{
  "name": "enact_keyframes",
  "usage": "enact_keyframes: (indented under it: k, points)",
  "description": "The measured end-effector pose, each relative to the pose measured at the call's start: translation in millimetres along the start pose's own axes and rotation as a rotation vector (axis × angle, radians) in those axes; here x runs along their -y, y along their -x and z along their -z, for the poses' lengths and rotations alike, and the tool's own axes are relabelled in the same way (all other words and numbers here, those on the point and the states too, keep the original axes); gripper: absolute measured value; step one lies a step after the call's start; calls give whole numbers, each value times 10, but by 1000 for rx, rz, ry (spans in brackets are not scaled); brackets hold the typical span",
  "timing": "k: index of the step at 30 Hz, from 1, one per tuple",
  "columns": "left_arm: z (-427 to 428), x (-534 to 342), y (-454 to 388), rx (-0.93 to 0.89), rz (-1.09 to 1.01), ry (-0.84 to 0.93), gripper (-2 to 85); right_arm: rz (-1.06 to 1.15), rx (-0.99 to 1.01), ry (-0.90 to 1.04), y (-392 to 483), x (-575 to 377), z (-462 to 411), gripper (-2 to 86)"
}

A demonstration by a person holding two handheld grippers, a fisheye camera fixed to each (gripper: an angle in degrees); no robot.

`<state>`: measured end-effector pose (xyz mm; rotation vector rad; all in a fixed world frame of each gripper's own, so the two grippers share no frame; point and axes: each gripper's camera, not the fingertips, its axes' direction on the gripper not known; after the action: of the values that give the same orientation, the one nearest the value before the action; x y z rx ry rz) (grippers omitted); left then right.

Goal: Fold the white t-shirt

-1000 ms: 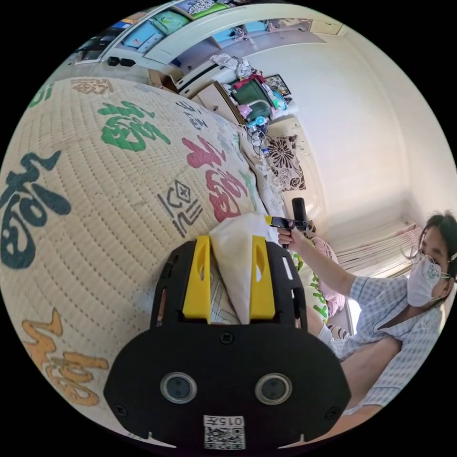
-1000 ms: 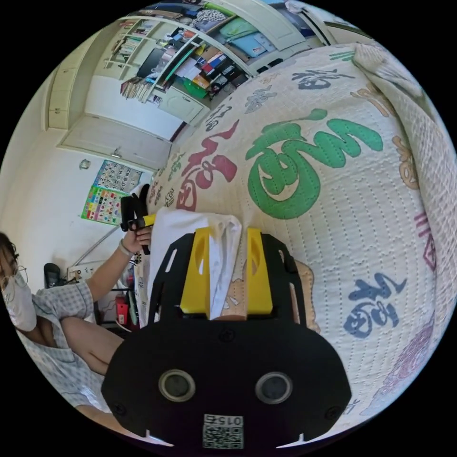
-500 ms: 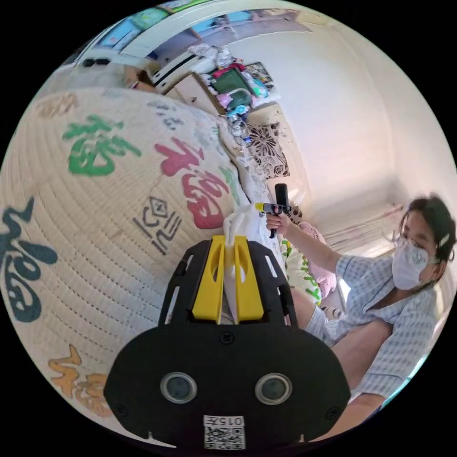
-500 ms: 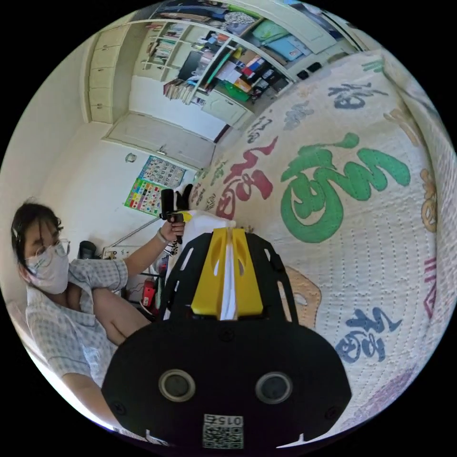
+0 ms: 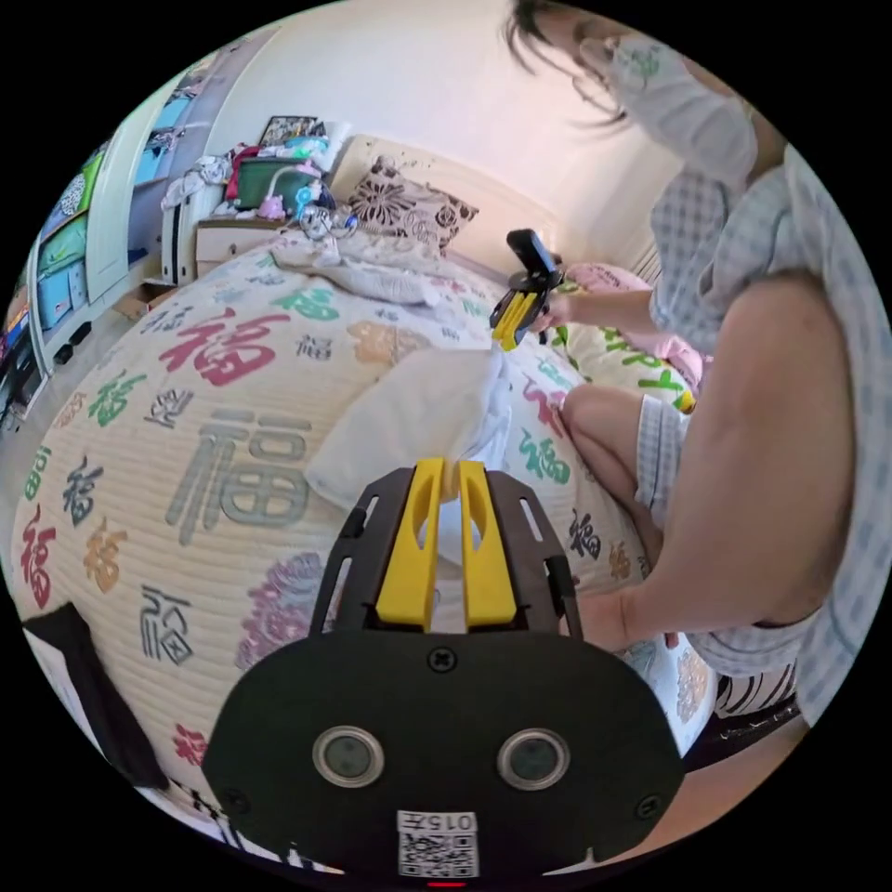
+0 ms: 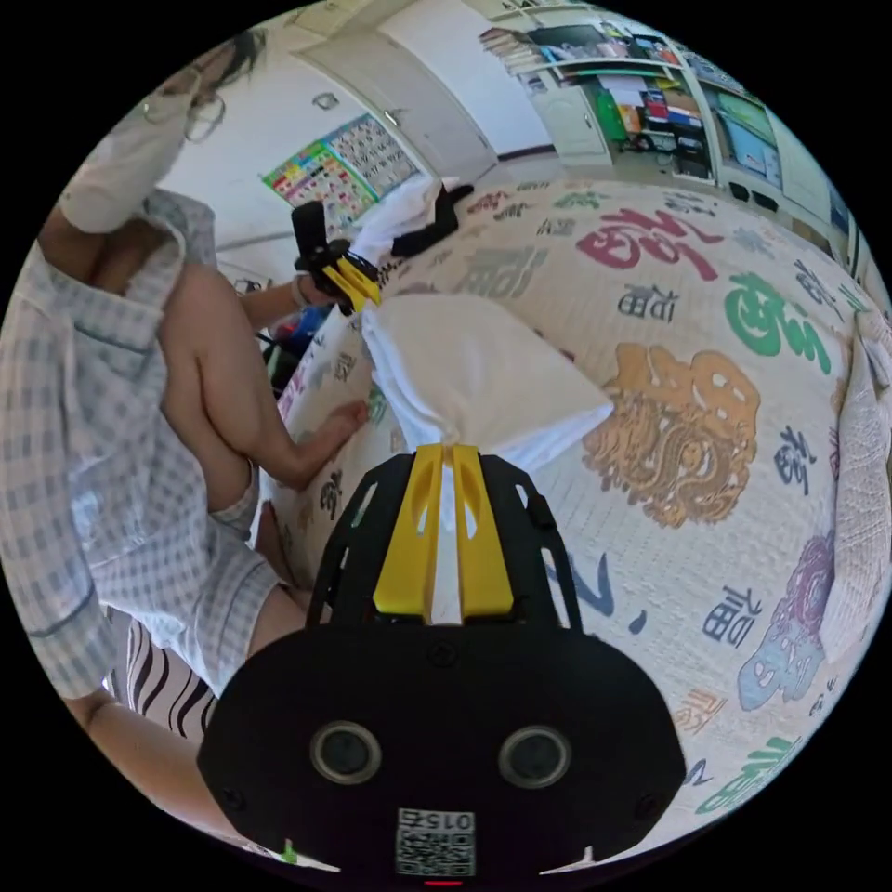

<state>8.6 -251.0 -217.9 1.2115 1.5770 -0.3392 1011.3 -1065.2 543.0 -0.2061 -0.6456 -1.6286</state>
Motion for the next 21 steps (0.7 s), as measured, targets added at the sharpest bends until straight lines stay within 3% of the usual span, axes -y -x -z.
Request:
enact_keyframes:
  k: [5,8,12,17,21]
  points:
    - [-565,-293,-544,102,3,129,22,-42,-105,147,186,-148,-607,23]
    - [-700,-389,-838,182,22,117,39,-155,-66,93,197,-232,-675,46]
    - [-674,-507,-1085,141,108,150,53,-256,-129,24,349,-414,-538,64]
    - [-579,-472,-1353,114,157,-33,55,-271,-136,-189,583,-467,-531,61]
    - [-943,-396,-1323,49,265,-83,49,-201,-75,-131,658,-196,-998,29]
